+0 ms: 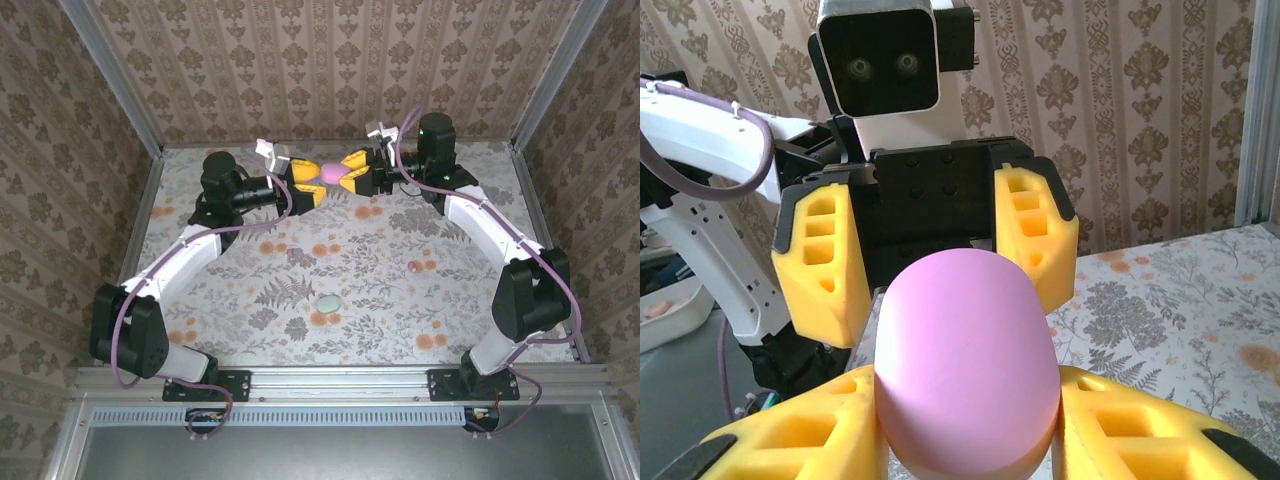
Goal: Insert wireless bluetooth earbuds into charging case
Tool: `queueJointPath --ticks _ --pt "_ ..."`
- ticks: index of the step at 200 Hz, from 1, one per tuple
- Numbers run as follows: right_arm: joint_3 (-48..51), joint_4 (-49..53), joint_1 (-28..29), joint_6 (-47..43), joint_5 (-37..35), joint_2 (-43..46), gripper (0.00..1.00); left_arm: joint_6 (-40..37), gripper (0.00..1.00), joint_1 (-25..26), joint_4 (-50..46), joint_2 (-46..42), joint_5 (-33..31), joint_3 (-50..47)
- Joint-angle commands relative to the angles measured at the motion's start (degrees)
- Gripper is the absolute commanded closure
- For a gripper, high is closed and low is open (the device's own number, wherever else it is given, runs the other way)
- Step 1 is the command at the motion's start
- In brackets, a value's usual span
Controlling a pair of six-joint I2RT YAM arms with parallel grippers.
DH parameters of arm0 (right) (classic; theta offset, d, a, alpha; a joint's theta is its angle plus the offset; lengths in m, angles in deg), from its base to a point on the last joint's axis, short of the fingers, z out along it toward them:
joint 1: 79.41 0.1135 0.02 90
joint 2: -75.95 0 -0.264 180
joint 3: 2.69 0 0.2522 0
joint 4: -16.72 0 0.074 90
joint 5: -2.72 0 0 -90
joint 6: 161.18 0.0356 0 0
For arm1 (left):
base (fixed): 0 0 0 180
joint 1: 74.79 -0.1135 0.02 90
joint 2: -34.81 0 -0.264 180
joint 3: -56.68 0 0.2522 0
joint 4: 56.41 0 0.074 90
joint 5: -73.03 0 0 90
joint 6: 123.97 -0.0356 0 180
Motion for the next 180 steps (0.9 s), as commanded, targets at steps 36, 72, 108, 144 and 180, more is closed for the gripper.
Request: queueJointPath --ticks 36,72,108,144,180 --pt "-2.2 0.7 0.5 -2.6 2.4 1.2 0.59 -2.2 0.39 1.1 0.1 2.4 2.4 3.8" --pt "-2.2 0.5 0.5 -2.9 2.3 1.1 0.59 -2.4 0.42 1.4 -0.6 3.1 2.5 4.7" --pt "-2.3 0.5 0.6 -3.1 1.9 1.1 0.59 -2.4 0.45 1.4 -0.6 3.2 2.3 5.1" --pt "-2.0 0.4 0.6 -3.1 1.7 1.2 0.60 -2.5 0.48 1.4 -0.8 3.4 1.4 5.3" --pt "-1.9 -0.1 0.8 -3.0 1.1 1.4 0.59 -3.4 0.49 1.4 -2.4 3.6 1.2 6.1"
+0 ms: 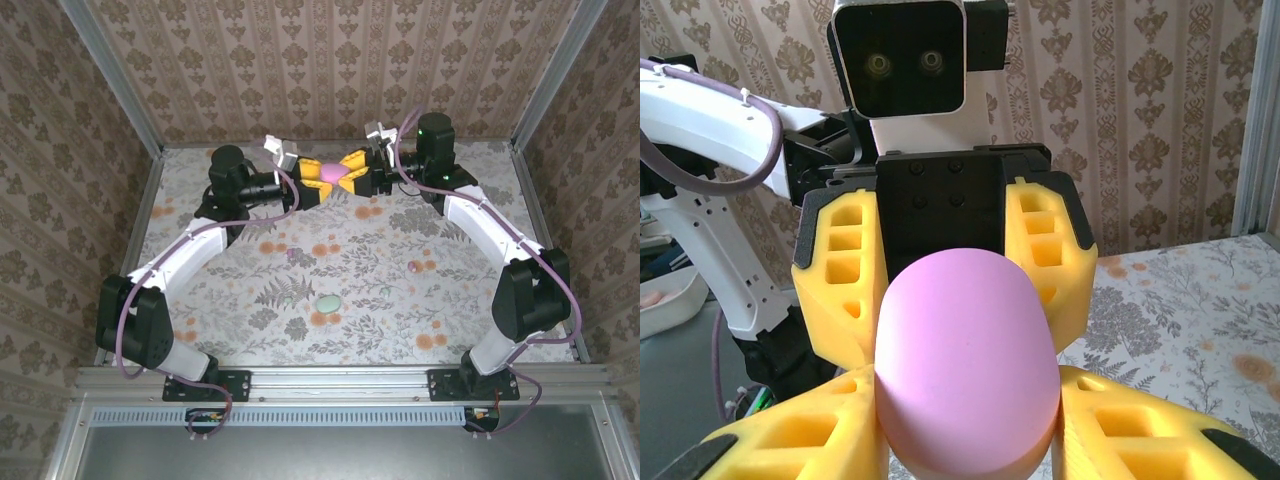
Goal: Insert wireless bluetooth earbuds into charging case
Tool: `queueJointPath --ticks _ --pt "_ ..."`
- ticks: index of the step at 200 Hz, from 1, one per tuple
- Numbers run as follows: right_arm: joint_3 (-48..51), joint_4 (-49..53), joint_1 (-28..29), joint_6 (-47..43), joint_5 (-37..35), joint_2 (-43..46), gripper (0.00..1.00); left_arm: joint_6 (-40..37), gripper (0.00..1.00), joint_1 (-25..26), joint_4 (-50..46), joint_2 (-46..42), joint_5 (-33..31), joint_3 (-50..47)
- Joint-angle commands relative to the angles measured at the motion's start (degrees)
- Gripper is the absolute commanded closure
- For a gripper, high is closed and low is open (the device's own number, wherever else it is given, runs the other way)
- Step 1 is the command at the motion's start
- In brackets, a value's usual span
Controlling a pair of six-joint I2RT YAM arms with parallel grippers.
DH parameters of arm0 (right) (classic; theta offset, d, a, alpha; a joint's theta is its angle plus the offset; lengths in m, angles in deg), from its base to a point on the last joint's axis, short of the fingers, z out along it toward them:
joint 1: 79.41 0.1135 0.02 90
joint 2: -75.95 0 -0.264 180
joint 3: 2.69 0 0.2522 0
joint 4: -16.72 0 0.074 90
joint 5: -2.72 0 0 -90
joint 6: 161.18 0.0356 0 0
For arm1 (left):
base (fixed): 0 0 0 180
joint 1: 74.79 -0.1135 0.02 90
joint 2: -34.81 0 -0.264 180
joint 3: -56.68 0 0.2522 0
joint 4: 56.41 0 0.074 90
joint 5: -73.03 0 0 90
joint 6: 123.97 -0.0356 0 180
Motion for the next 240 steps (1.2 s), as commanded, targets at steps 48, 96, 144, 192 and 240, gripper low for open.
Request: queueJointPath --ticks 48,96,144,192,240 --pt "-1.6 -0.8 0.5 -1.0 0.8 1.5 0.59 -3.0 0.51 2.1 -2.6 0.6 0.5 2.9" --pt "-1.5 -1.3 0.5 -0.3 0.7 1.6 0.59 -4.7 0.51 2.1 -3.7 0.0 0.9 2.5" --pt "-1.2 -1.5 0.4 -0.2 0.8 1.6 0.60 -4.5 0.55 1.8 -2.4 -0.8 0.4 1.7" --pt "-1.1 -1.6 0.2 -0.1 1.1 1.8 0.60 -1.1 0.56 1.2 3.6 -1.0 1.5 0.0" --pt "-0.5 -2.4 0.0 0.0 1.0 2.2 0.60 0.7 0.52 1.0 6.1 -1.0 1.8 -0.5"
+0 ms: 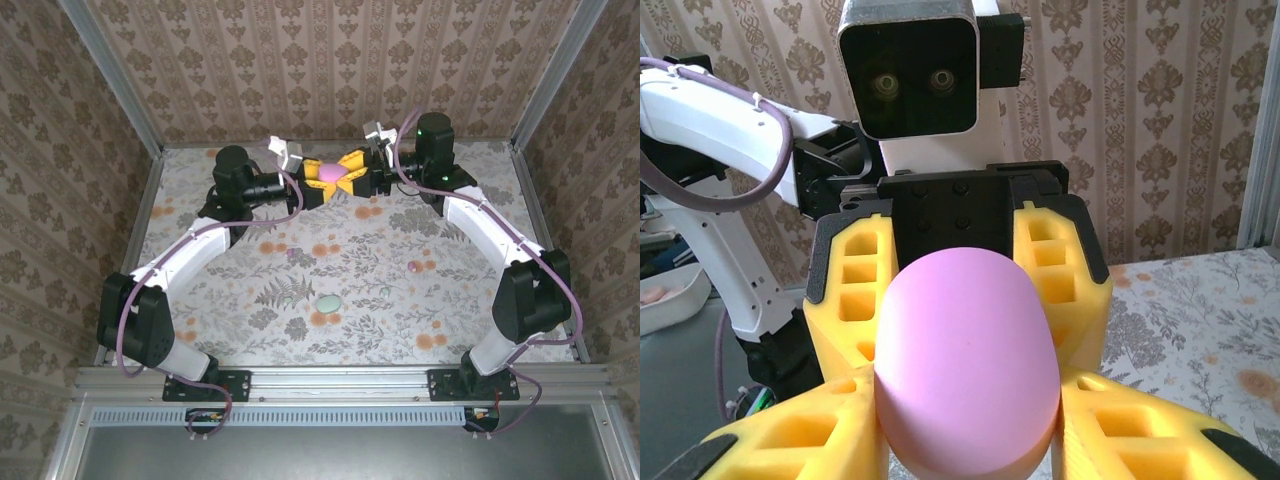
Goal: Insert wireless bluetooth earbuds into charging case
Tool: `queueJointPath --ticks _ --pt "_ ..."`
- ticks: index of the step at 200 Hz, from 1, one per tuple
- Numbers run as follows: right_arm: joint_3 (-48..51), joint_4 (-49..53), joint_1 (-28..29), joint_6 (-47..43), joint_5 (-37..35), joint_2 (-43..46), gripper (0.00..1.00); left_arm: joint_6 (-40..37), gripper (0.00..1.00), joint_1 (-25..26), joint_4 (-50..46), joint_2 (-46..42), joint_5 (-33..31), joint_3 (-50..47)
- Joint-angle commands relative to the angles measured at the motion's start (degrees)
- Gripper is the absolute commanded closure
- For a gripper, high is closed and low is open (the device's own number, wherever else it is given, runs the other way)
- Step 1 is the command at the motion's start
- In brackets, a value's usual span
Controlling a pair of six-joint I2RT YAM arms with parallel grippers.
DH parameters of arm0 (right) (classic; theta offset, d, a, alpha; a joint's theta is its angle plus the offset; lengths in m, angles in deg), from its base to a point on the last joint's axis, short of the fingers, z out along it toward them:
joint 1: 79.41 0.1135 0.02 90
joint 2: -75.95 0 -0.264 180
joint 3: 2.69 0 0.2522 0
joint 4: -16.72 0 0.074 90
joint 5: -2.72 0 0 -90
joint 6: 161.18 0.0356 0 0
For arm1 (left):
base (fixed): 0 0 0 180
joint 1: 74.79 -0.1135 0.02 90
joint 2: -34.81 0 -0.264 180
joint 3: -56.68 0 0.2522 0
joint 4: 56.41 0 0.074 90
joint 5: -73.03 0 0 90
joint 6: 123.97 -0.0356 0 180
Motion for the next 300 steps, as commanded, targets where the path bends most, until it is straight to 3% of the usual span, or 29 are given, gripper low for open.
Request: queueJointPath --ticks 1,105,172,206,259,300 --pt "-0.5 -1.5 -0.4 -0.1 0.9 1.6 0.60 2.0 0.52 -0.4 4.8 -1.5 2.5 -0.8" --pt "0.4 -2.8 -0.4 0.1 0.9 1.8 0.59 4.6 0.57 -0.3 5.5 -0.8 3.5 0.0" --pt "-0.1 -1.6 -0.4 -0.8 0.9 1.4 0.59 4.2 0.51 0.0 4.9 -0.6 3.6 0.4" --pt "-0.3 -1.5 -0.5 -1.1 0.9 1.3 0.59 3.9 0.56 0.0 4.4 -0.5 4.0 0.7" --pt "-0.1 -0.5 -0.5 -2.2 0.2 1.3 0.59 3.9 0.51 0.3 3.9 -0.2 4.0 1.1" --pt "-0.2 0.1 -0.5 -2.7 0.0 1.2 0.59 3.4 0.54 0.3 3.1 -0.2 3.8 1.2"
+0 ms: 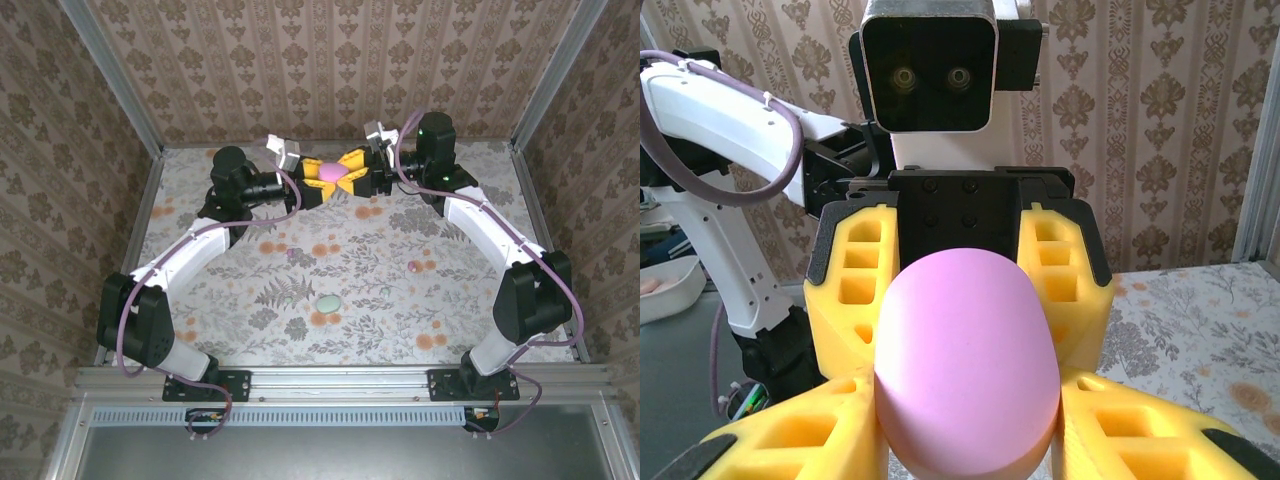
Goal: Insert wireless bluetooth earbuds into charging case
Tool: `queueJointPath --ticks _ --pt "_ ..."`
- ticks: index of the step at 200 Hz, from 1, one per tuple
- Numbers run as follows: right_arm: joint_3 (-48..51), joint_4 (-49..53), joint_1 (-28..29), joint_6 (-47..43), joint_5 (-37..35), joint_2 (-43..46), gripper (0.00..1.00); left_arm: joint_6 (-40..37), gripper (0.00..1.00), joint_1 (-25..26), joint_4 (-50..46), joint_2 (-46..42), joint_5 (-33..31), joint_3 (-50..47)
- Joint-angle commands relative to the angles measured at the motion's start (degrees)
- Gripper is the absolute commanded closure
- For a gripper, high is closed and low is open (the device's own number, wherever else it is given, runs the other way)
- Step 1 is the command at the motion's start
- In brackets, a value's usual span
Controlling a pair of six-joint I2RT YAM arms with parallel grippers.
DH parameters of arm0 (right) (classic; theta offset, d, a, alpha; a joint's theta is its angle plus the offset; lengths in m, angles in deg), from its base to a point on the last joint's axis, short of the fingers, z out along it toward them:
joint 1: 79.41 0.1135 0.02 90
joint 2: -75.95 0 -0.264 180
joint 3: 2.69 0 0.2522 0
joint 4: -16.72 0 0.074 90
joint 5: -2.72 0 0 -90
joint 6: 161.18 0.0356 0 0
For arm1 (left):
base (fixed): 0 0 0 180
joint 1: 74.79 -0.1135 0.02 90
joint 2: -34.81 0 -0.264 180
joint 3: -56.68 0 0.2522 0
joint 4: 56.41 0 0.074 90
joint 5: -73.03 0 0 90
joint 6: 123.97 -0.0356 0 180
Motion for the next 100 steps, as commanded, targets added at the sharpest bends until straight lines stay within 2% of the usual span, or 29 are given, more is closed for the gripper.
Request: queueJointPath --ticks 1,64,100 --pt "-0.1 0.9 -0.4 -1.5 -0.3 0.9 0.59 -0.1 0.54 0.6 0.4 -0.2 2.4 1.6" --pt "-0.5 3.0 -0.2 -2.3 -1.0 0.7 0.58 -3.1 0.62 1.2 -3.8 0.1 2.8 2.9" --pt "-0.5 4.2 -0.2 -2.2 -3.0 1.3 0.46 -3.1 0.65 1.4 -2.9 0.0 1.5 2.5"
